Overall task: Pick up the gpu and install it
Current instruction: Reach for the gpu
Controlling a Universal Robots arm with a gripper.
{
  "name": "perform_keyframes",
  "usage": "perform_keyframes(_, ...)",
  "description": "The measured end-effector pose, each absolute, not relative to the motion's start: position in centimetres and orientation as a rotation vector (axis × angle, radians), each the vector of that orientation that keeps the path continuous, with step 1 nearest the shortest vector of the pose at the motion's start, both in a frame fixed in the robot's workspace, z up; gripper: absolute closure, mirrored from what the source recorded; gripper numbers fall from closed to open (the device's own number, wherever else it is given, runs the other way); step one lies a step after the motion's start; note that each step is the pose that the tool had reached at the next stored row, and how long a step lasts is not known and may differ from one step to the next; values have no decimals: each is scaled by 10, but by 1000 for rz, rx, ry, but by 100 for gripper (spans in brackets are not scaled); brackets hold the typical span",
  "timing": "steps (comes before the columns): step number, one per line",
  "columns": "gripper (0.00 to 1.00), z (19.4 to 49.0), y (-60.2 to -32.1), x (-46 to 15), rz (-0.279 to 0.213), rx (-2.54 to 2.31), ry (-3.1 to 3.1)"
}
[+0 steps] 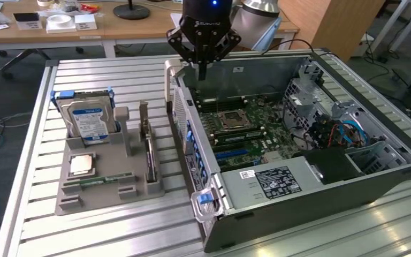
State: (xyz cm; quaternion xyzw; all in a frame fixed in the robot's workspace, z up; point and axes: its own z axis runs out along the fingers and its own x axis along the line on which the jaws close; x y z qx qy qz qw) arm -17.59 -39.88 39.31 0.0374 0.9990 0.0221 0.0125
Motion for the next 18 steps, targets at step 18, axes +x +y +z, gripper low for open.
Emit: perform_keyframes(18, 89, 393, -399, -186, 69, 116, 3114)
